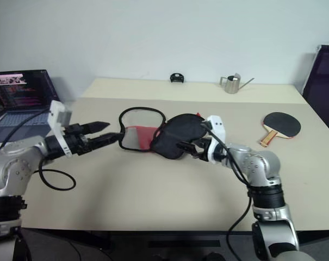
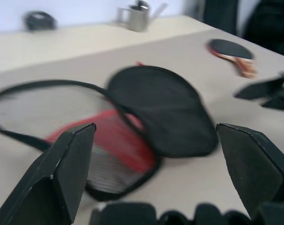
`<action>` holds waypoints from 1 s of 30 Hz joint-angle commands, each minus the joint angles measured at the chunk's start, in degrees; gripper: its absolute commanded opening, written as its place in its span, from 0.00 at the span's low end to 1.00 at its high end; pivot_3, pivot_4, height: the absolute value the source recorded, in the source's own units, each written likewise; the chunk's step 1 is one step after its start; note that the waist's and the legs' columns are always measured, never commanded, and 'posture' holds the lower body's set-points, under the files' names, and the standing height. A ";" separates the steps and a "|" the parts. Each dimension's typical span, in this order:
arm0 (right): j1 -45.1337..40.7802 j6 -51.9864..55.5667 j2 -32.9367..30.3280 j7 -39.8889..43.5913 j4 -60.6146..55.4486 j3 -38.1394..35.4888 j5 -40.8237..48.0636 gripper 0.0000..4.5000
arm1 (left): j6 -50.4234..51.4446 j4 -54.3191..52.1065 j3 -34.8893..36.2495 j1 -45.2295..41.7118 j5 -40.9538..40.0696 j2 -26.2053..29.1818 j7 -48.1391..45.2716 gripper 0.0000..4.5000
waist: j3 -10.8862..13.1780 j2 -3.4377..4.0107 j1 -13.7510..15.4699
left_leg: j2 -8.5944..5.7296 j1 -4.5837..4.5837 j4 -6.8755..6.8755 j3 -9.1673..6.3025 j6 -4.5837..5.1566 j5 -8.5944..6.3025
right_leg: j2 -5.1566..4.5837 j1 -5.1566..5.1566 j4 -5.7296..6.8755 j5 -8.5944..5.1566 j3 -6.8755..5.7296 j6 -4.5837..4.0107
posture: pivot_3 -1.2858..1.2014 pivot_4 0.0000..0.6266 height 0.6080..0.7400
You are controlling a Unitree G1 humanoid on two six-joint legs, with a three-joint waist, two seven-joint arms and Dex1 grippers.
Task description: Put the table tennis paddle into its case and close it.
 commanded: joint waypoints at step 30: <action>-12.41 -16.86 16.16 0.74 31.22 -4.65 -14.23 0.32 | -2.00 -1.81 1.94 -0.51 2.86 -1.97 -0.32 1.00 | 0.01 0.02 -1.04 | 0.00 -0.04 -0.12 0.03 -0.04 0.01 | -0.02 -0.20 0.05 0.01 0.05 -0.01 | 0.52 0.24 1.00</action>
